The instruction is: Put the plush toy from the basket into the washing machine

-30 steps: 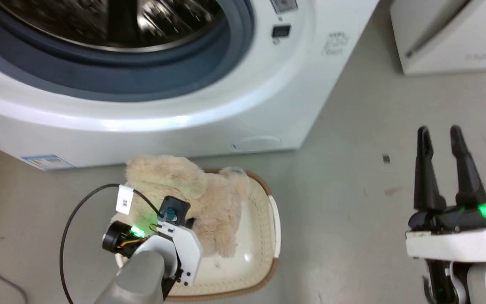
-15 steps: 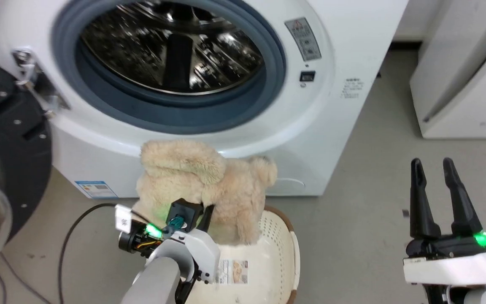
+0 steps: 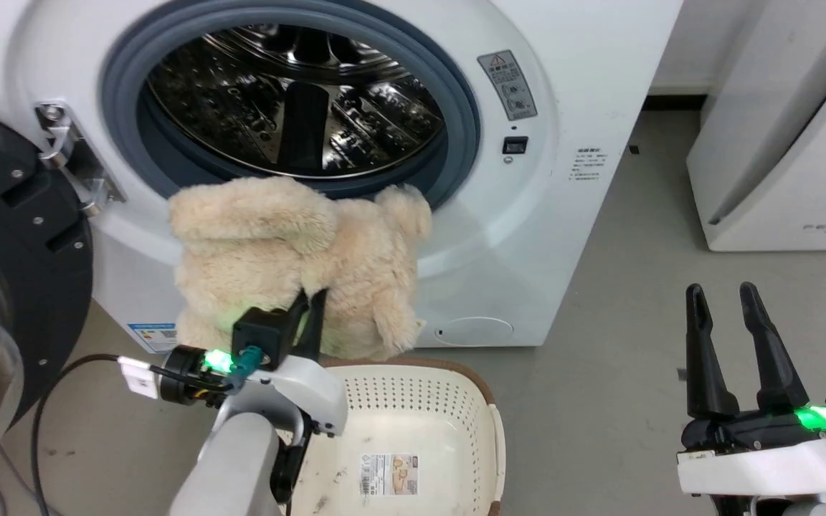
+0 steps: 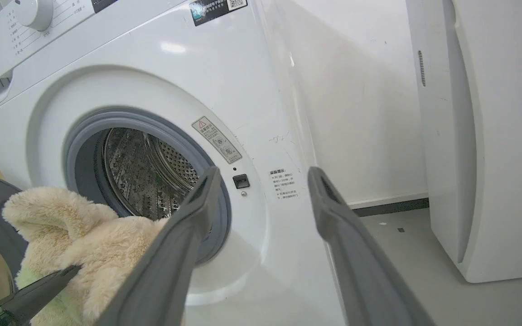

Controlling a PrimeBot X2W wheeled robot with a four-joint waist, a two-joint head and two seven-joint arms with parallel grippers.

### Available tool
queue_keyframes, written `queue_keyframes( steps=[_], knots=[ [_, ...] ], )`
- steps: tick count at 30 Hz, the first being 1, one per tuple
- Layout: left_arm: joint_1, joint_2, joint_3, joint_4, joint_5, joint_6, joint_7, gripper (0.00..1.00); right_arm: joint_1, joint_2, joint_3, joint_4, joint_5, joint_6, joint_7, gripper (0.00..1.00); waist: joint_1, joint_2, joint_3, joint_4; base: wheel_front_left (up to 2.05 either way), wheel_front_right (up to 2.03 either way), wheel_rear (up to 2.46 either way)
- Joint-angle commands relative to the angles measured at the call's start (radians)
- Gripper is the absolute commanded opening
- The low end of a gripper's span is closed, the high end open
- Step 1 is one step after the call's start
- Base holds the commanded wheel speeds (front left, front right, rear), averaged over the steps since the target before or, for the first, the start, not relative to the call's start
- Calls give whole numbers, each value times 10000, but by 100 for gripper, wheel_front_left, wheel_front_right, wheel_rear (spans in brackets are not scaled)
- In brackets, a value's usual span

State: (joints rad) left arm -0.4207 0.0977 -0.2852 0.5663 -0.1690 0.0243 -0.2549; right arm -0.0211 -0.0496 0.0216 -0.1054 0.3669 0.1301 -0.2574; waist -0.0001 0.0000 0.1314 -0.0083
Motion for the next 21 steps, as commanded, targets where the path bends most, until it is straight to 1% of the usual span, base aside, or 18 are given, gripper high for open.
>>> queue_keyframes(
  steps=[1, 7, 9, 10, 11, 17, 18, 21],
  knots=[
    [-165, 8, 162, -105, -11, 59, -68, 0, 22, -6, 19, -52, -100, 6, -44, 100, 1, 0, 156, -139, 0, 0, 0],
    [-823, 87, 723, -5, -51, 88, -68, 0, -262, -6, -23, -147, -102, 6, -44, 100, 1, 0, 775, -527, 0, 0, 0],
    [-1178, 153, 941, 86, -64, 69, -68, 0, -417, -6, -18, -195, -96, 6, -44, 100, 1, 0, 1079, -712, 0, 0, 0],
    [-1591, 255, 1149, 206, -58, 42, -68, 0, -584, -6, -11, -239, -69, 6, -44, 100, 1, 0, 1422, -919, 0, 0, 0],
    [-1591, 255, 1149, 206, -58, 42, -68, 0, -584, -6, -11, -239, -69, 6, -44, 100, 1, 0, 1422, -919, 0, 0, 0],
    [-2991, 670, 1660, 613, 71, -27, -68, 0, -1057, -6, -41, -320, 105, 6, -44, 100, 1, 0, 2420, -1528, 0, 0, 0],
    [-3470, 834, 1778, 801, 140, -49, -68, 0, -1206, -6, -40, -347, 181, 6, -44, 100, 1, 0, 2751, -1729, 0, 0, 0],
    [-4194, 1081, 1913, 1036, 261, -53, -68, 0, -1455, -6, -26, -398, 312, 6, -44, 100, 1, 0, 3270, -2020, 0, 0, 0]
  ],
)
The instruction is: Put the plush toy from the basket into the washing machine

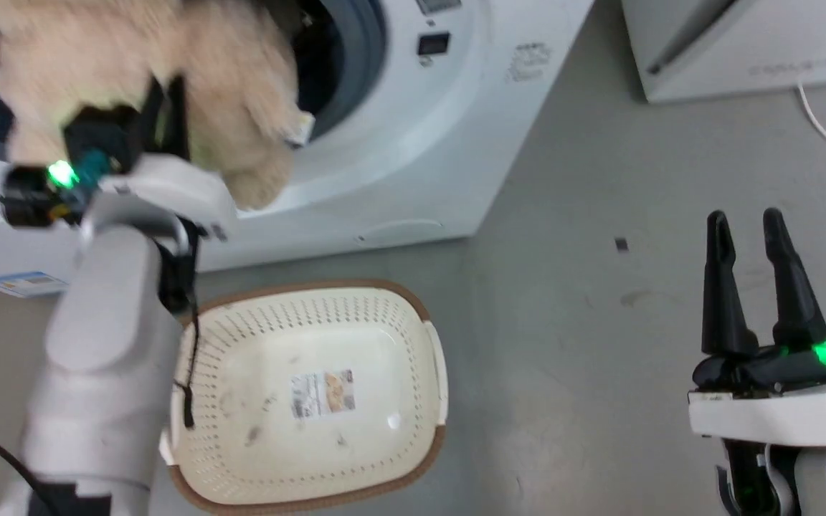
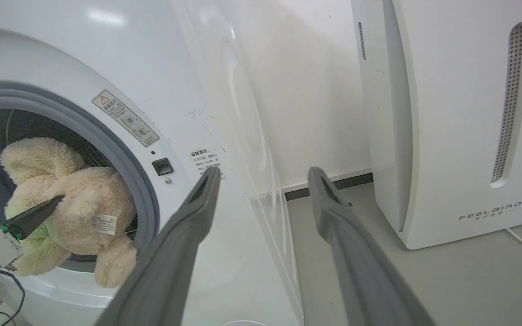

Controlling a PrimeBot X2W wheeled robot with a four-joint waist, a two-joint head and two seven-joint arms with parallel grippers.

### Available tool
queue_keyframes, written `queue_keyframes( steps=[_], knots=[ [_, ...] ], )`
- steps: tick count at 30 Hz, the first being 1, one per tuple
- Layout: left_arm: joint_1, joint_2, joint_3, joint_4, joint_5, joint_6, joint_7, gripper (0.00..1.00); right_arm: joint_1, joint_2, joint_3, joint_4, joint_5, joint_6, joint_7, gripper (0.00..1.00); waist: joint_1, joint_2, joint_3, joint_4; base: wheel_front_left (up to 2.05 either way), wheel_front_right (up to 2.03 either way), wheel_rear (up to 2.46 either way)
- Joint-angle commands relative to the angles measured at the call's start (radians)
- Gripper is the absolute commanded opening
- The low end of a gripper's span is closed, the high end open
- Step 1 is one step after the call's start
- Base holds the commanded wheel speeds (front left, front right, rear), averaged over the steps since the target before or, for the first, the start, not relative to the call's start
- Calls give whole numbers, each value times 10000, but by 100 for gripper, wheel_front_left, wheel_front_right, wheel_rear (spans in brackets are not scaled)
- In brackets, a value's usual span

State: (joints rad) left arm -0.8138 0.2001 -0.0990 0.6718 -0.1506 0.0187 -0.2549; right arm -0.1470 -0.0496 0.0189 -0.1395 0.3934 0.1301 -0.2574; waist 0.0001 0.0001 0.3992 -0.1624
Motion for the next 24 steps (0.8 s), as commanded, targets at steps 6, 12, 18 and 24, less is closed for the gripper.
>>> queue_keyframes(
  steps=[6, 12, 18, 24],
  knots=[
    [-1578, 523, 275, 420, 178, -35, -68, 0, -641, -6, 57, -172, 284, 6, -44, 100, -1, -1, 1527, -902, 0, 0, 0],
    [-3227, 1010, 415, 960, 306, -25, -68, 0, -1062, -6, 100, -296, 544, 6, -44, 100, -1, -1, 2453, -1265, 0, 0, 0],
    [-4928, 1554, 607, 1607, 296, -8, -68, 0, -1331, -6, 196, -367, 721, 6, -44, 100, -1, -1, 3170, -1548, 0, 0, 0],
    [-6157, 2059, 685, 2146, 329, -67, -68, 0, -1498, -6, 312, -396, 807, 6, -44, 100, -1, -1, 3704, -1816, 0, 0, 0]
  ],
)
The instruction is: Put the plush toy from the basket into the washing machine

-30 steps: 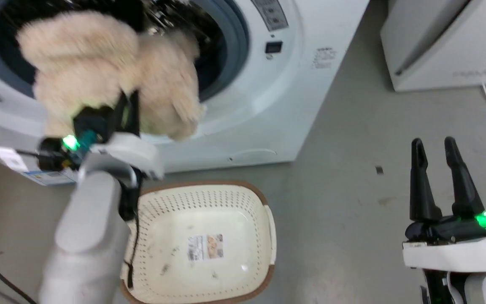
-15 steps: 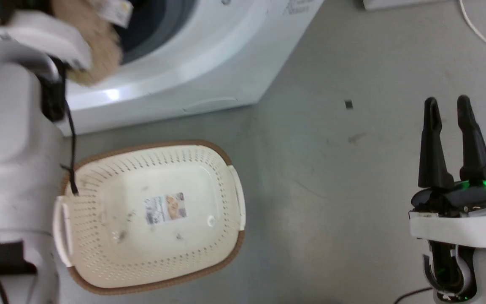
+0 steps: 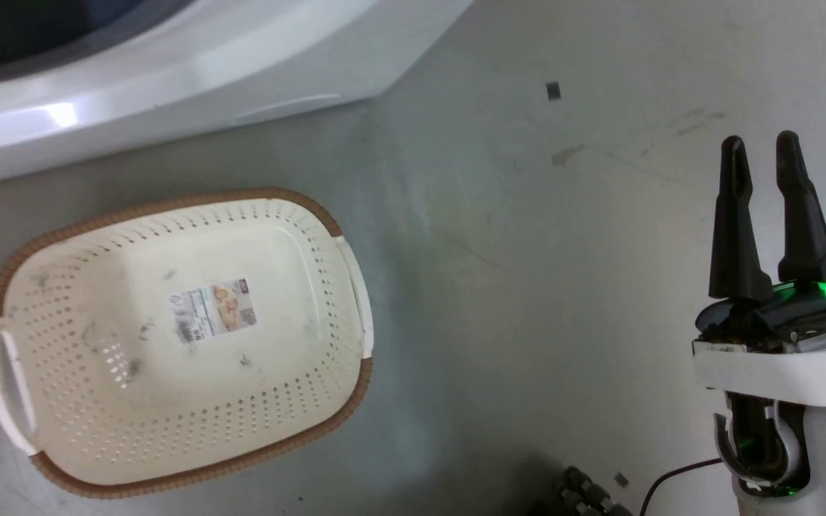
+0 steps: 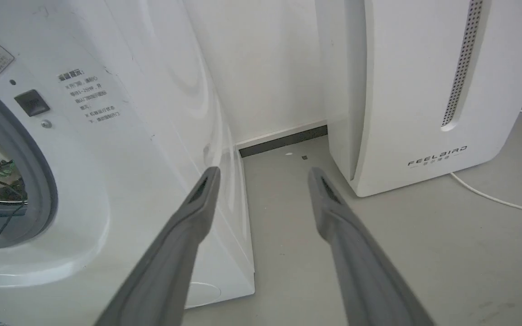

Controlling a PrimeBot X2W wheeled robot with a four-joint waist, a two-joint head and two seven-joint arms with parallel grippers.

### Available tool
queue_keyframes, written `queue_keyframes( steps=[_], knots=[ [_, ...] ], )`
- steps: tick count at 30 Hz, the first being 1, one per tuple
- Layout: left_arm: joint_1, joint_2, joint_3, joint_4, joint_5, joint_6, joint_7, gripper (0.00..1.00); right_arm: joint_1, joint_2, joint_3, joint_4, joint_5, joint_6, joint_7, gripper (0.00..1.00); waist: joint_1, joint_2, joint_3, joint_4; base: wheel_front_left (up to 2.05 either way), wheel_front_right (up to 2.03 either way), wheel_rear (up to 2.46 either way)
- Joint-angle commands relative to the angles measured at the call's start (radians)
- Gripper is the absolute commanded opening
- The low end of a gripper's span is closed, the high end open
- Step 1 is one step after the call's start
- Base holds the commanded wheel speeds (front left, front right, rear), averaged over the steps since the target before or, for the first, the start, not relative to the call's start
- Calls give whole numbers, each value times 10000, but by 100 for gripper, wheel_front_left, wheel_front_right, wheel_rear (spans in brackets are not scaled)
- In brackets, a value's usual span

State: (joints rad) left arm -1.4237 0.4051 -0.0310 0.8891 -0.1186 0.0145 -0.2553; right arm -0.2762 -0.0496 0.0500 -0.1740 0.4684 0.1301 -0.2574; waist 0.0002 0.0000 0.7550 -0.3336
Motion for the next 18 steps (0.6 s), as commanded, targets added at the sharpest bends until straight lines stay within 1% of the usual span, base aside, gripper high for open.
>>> queue_keyframes(
  steps=[1, 3, 4, 5, 7, 13, 14, 18],
  knots=[
    [-190, 62, -13, 65, 34, -31, -64, 0, -230, -6, -8, -61, 67, 6, -44, 100, -2, 0, 219, -116, 0, 0, 0],
    [-345, 133, -74, 295, 118, 24, -64, 0, -265, -6, -21, -69, 75, 6, -44, 100, -2, 0, 291, -123, 0, 0, 0],
    [-401, 155, -156, 365, 205, 42, -64, 46, -271, -6, -30, -63, 73, 6, -44, 100, -2, 0, 316, -113, 0, 0, 0],
    [-426, 143, -199, 384, 245, 66, -64, 100, -283, -6, -46, -51, 73, 6, -44, 100, -2, 0, 327, -93, 0, 0, 0],
    [-363, 59, -261, 517, 243, 21, -64, 100, -294, -6, -65, 6, 62, 6, -44, 100, -2, 0, 270, -26, 0, 0, 0],
    [349, -163, -221, 396, 144, 102, -64, 100, -318, -6, -32, 116, -58, 6, -44, 100, -2, 0, -248, 211, 0, 0, 0],
    [533, -222, -127, 303, 74, 203, -64, 100, -308, -6, -26, 152, -98, 6, -44, 100, -2, 0, -364, 261, 0, 0, 0],
    [1838, -558, 100, -354, -87, 355, -64, 100, -159, -6, -94, 357, -384, 6, -44, 100, -2, 0, -1084, 598, 0, 0, 0]
  ],
)
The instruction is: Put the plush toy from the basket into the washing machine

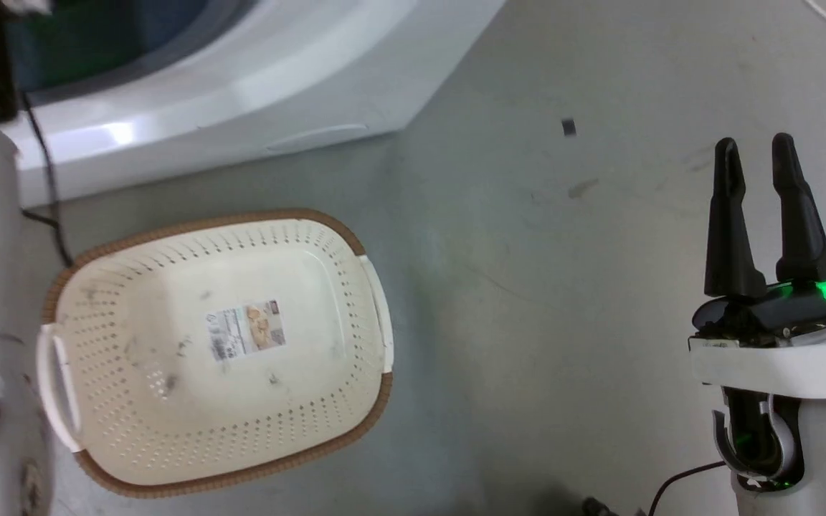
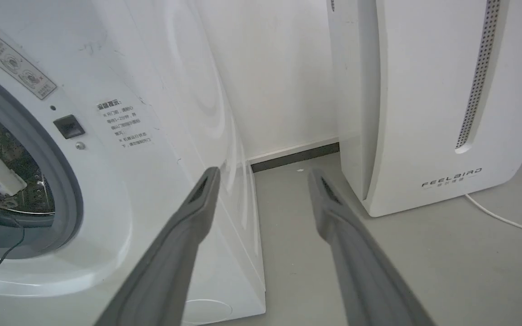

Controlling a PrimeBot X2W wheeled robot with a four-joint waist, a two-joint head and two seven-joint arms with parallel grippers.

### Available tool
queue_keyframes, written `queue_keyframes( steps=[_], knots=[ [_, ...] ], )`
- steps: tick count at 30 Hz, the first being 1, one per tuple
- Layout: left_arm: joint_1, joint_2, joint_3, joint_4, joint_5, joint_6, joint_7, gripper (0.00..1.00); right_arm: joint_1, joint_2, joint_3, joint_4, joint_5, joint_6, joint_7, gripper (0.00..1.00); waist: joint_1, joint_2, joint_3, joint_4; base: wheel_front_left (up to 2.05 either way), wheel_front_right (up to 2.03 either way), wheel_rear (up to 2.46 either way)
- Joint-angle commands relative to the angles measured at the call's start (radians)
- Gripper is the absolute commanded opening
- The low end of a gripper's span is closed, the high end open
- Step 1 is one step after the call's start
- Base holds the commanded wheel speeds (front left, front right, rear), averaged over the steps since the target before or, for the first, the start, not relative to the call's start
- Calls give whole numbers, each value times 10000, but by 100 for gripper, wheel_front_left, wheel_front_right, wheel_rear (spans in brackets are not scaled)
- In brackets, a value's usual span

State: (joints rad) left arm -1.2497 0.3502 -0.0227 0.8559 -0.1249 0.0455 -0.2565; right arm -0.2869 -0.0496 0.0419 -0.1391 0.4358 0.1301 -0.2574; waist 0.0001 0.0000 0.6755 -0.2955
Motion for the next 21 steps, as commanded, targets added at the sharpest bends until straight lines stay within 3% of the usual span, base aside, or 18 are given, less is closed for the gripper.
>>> queue_keyframes(
  steps=[1, 21],
  knots=[
    [404, -84, -7, -169, 1, 18, -53, 100, -14, -6, -28, 56, -131, 6, -44, 100, -1, 0, -439, 290, 0, 0, 0],
    [6237, -1883, 275, -3931, 341, 240, -53, 100, 1341, -6, -406, 689, -1256, 6, -44, 100, -1, 0, -3884, 2039, 0, 0, 0]
  ],
)
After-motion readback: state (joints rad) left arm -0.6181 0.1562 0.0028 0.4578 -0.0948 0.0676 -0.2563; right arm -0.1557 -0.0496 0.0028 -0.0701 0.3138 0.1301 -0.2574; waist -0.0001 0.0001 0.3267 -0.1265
